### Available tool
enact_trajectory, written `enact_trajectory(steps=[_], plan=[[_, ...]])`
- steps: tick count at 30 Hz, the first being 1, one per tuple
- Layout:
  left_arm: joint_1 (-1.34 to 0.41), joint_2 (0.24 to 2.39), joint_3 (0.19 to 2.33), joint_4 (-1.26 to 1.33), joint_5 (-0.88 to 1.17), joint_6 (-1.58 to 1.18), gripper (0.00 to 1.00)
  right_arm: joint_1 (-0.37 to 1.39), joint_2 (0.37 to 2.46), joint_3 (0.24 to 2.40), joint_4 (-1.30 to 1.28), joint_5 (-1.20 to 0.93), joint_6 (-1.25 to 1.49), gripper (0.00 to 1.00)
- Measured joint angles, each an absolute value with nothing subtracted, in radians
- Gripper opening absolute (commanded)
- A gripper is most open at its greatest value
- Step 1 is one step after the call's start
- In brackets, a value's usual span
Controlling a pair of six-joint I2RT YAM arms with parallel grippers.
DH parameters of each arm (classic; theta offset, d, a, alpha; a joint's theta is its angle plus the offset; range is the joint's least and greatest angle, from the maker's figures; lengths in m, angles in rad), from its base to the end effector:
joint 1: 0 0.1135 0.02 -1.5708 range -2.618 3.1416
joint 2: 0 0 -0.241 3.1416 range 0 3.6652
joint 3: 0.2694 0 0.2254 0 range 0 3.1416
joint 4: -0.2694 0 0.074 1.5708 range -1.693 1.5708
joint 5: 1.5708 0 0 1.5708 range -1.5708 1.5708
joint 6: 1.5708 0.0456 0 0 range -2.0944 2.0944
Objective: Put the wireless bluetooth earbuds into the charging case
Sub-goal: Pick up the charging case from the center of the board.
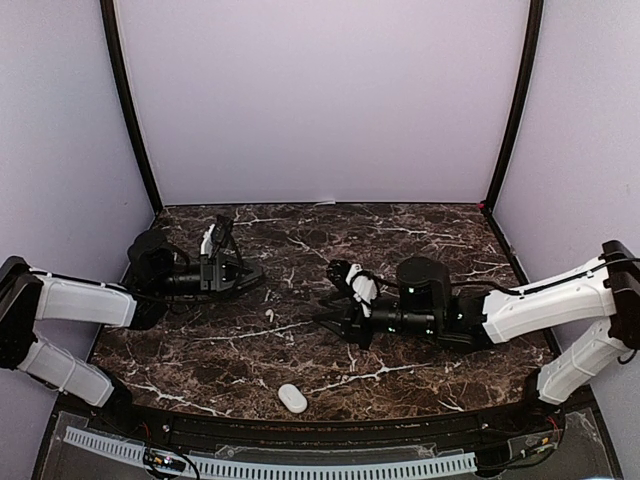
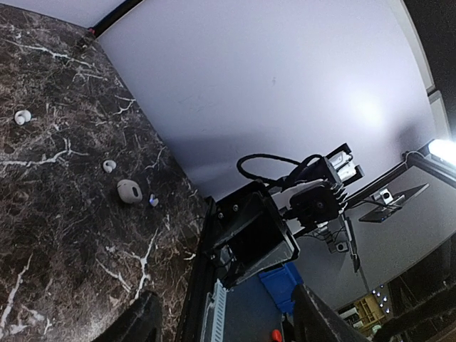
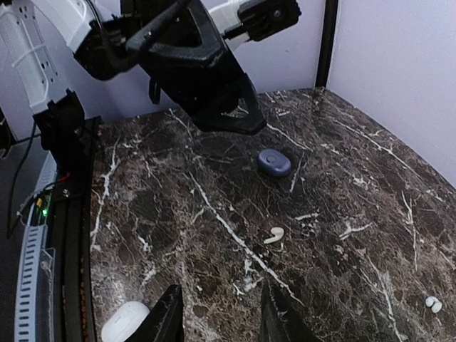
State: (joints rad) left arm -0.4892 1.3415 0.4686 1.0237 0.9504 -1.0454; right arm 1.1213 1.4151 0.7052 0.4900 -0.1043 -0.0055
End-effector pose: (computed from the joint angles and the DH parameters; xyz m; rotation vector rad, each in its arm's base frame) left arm 0.2034 -0.1503 0.2354 0.4683 1.7512 -1.8322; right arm 0.1274 0.2750 0.2294 -1.0694 1.5459 0.8797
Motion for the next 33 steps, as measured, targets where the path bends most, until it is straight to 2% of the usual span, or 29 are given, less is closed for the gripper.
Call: enact_trajectory(steps=[11,19,29,33], plan=[[-0.494,1.295,0.492,0.666,1.016,-0.748,0.65,1.153,1.563,0.756,0.575,-0.108,-0.216,0.38],[-0.518,1.226,0.492,0.529,0.996,-0.618,0.65,1.169,1.67,0.897,0.604,-0.133,-0.319,0.32],[-0.549,1.208,0.492,0.448,0.955,-0.533,0.63,1.218,1.738,0.978,0.572,-0.101,-0.381,0.24],[-0.555,1.203,0.492,0.427,0.939,-0.513,0.63,1.221,1.744,0.995,0.564,-0.093,-0.388,0.14]])
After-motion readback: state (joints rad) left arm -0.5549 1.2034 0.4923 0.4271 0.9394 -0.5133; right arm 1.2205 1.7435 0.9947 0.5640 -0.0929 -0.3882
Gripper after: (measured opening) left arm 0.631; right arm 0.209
